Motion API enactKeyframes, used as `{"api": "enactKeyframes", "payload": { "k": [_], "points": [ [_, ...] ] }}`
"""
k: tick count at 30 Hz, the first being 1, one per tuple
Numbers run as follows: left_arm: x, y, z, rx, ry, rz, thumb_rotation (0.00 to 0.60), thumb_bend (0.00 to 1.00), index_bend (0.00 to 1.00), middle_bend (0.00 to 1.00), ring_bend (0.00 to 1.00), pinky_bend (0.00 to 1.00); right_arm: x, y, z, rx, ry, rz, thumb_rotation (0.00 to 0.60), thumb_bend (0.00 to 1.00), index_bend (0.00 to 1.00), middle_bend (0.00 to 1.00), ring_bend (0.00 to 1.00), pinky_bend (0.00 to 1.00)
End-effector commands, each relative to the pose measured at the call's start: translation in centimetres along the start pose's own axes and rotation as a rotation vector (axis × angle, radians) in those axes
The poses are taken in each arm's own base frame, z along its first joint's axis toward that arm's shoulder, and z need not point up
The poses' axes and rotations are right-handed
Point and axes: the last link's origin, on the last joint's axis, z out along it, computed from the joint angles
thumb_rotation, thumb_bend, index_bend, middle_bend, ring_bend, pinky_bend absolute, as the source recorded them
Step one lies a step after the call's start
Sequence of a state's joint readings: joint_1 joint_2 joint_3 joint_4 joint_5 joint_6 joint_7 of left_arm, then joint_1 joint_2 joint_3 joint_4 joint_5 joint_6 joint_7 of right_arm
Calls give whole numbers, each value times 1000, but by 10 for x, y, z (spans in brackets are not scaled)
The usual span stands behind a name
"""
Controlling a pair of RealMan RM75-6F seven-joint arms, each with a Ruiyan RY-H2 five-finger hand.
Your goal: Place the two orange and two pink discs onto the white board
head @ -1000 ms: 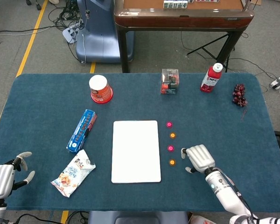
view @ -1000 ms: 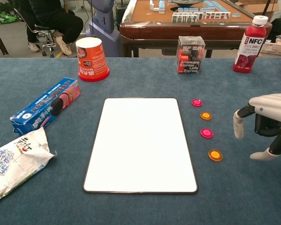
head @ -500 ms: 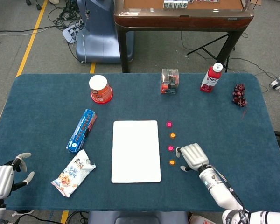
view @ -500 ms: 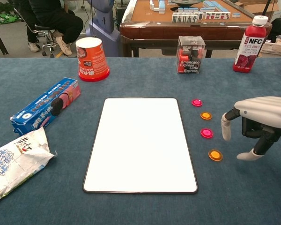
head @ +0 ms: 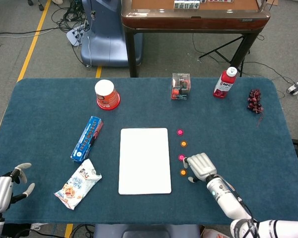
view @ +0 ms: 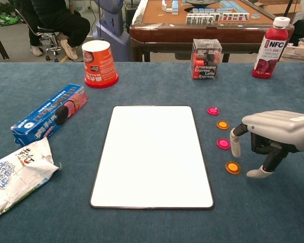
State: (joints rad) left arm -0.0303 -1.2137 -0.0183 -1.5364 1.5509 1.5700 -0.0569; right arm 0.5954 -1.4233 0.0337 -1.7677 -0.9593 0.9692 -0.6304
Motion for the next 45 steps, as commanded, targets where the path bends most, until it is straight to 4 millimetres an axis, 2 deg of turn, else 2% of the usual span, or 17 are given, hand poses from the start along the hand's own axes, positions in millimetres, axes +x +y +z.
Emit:
{"api": "enactKeyframes", "payload": {
  "k": [1, 23, 45],
  "points": [
    [0, 0, 0, 0, 1, -1, 600, 271, 352, 604, 574, 817, -1, 0, 0, -1, -2, 0, 600, 163, 442, 1000, 1000, 1000],
    [-5, 0, -3, 3, -14, -3, 600, 270, 352, 604, 574, 817, -3, 0, 7, -9, -12, 7, 600, 160, 442, 1000, 1000, 1000],
    [-8, -2, -5, 9, -19, -8, 600, 271, 352, 604, 574, 817, -4, -9, 15, 6, -25, 9, 600, 162, 442, 1000, 1000, 1000]
  ]
}}
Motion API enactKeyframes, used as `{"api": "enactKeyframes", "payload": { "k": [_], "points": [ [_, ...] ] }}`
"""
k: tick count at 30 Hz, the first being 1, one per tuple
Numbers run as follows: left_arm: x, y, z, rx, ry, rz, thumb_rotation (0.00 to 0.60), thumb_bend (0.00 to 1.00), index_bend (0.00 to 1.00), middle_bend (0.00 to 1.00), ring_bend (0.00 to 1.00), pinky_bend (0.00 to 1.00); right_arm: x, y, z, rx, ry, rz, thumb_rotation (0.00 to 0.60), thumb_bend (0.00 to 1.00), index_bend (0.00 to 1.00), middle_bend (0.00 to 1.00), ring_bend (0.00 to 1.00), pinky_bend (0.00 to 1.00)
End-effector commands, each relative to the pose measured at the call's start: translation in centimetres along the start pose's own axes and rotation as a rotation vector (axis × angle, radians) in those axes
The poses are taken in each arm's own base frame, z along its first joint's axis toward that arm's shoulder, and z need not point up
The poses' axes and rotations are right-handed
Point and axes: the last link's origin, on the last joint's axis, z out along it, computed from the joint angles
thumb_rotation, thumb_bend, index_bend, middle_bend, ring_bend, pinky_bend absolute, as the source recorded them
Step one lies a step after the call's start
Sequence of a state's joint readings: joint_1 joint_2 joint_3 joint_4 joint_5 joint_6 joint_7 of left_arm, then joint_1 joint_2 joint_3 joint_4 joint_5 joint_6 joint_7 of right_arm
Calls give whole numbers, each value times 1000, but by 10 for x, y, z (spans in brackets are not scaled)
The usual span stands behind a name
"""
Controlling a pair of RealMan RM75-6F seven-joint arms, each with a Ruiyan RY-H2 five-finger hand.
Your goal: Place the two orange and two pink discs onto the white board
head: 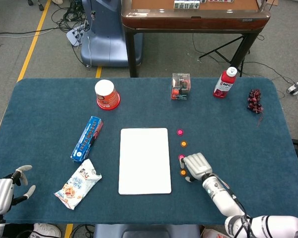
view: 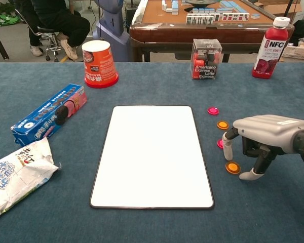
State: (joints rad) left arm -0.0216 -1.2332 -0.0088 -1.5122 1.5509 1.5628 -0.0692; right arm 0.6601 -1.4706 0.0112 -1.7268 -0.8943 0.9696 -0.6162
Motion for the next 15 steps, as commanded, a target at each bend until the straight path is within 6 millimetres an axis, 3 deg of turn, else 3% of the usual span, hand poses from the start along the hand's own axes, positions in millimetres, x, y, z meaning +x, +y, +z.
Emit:
{"api": "enactKeyframes", "payload": {
  "k": [1, 15],
  "points": [
    [0, 0, 0, -1, 1, -2, 600, 271, 352, 604, 574, 817, 1, -1, 1, 0, 1, 0, 600, 163, 442, 1000, 1000, 1000],
    [0, -1, -1, 1, 0, -4, 600, 271, 352, 604, 574, 817, -1, -3, 5, -2, -16, 10, 600, 212, 442, 1000, 1000, 1000]
  ]
}}
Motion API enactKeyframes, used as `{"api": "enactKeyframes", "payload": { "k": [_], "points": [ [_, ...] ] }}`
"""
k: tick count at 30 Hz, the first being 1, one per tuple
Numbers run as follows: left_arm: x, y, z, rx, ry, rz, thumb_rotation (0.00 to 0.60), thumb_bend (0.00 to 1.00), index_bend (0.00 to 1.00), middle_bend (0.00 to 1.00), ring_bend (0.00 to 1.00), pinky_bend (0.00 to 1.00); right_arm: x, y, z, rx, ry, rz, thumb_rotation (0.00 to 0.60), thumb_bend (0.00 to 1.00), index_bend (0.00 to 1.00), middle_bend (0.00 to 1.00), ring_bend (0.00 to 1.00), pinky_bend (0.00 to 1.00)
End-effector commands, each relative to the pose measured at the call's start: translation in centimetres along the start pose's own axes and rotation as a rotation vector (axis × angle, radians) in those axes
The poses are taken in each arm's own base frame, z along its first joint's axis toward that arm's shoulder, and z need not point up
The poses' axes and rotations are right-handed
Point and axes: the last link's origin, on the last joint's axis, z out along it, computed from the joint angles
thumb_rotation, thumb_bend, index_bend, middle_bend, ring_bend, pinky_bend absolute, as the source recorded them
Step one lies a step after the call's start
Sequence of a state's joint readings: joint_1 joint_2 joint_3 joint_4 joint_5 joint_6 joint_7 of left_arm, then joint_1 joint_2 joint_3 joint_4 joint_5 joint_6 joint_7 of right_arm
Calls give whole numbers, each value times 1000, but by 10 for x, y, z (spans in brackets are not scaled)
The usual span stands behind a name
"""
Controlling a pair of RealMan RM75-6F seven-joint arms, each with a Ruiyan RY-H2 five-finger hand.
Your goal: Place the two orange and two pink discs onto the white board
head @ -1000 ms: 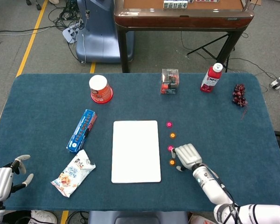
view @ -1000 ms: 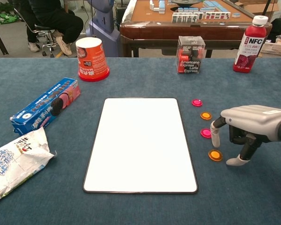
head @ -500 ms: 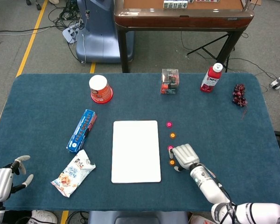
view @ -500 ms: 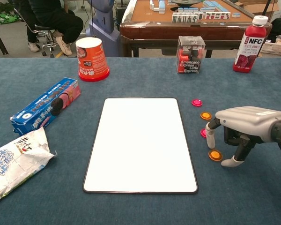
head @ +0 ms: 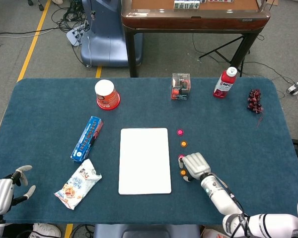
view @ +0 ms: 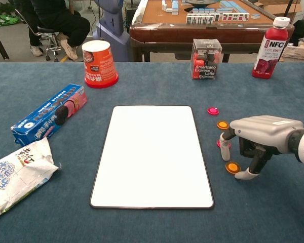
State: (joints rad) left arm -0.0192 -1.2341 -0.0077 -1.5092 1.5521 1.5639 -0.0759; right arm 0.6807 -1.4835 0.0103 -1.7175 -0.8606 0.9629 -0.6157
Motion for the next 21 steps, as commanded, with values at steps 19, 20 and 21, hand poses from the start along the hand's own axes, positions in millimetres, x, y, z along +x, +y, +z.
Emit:
{"api": "enactKeyframes", "payload": {
  "k": [19, 20, 21],
  "points": [
    [1, 2, 2, -4, 3, -2, 600, 270, 352, 604, 574, 817, 23, -1, -12, 16, 63, 11, 600, 277, 497, 1000, 1000, 1000],
    [1, 2, 3, -4, 4, -2, 600, 271, 352, 604, 574, 817, 26, -3, -12, 21, 72, 10, 600, 277, 497, 1000, 1000, 1000],
    [1, 2, 3, -5, 5, -1, 600, 270, 352, 604, 574, 817, 29, -5, -10, 26, 79, 8, 600, 276, 497, 1000, 1000, 1000]
  ]
}}
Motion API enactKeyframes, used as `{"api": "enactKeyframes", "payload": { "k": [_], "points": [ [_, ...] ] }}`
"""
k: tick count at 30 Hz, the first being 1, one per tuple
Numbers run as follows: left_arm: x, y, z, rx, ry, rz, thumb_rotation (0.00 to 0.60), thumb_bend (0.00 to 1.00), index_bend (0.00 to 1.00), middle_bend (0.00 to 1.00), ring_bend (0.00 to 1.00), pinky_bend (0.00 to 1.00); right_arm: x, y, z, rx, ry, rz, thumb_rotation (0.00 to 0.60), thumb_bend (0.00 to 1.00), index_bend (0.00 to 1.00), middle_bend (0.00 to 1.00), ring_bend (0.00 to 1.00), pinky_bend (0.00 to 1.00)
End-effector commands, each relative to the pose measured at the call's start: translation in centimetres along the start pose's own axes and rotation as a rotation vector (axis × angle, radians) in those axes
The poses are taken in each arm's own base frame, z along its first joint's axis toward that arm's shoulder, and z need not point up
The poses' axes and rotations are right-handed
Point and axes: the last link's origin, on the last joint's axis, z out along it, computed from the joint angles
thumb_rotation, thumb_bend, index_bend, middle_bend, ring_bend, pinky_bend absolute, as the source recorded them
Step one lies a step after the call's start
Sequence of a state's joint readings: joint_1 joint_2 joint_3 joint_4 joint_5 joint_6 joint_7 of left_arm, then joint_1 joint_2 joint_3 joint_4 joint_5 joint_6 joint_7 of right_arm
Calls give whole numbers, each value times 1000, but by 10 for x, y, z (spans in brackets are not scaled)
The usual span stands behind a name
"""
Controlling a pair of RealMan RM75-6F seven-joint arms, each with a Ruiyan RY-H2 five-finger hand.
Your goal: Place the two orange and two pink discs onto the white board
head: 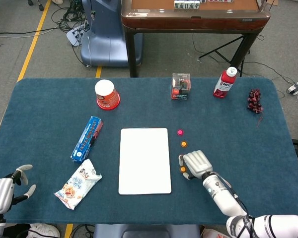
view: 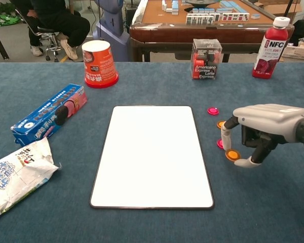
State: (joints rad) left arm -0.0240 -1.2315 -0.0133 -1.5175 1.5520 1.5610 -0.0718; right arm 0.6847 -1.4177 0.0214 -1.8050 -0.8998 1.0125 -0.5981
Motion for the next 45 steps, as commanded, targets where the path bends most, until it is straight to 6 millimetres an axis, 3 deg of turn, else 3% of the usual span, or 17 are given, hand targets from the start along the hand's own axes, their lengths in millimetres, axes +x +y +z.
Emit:
{"api": "enactKeyframes", "payload": {
  "k": [1, 10, 19, 28, 38, 45],
  "points": [
    [0, 0, 1, -1, 2, 0, 600, 271, 352, 604, 574, 817, 7, -5, 4, 13, 17, -6, 600, 277, 497, 1000, 1000, 1000],
    [-2, 0, 0, 3, -1, -1, 600, 270, 352, 604, 574, 817, 18, -36, 28, 70, 25, -48, 600, 274, 497, 1000, 1000, 1000],
    [1, -1, 1, 5, 8, 0, 600, 270, 352, 604, 574, 817, 19, -64, 33, 126, 36, -68, 600, 273, 497, 1000, 1000, 1000],
    [0, -2, 0, 6, 3, -1, 600, 270, 352, 604, 574, 817, 10, -72, 33, 140, 20, -83, 600, 248, 497, 1000, 1000, 1000],
    [-2, -1, 0, 6, -1, -1, 600, 270, 352, 604, 574, 817, 3, -73, 30, 148, 23, -84, 600, 10, 340, 1000, 1000, 1000],
    [-3, -1, -1, 11, -5, -2, 600, 270, 352, 604, 574, 817, 9, -66, 28, 133, 50, -70, 600, 2, 324, 1000, 1000, 1000]
  ]
}}
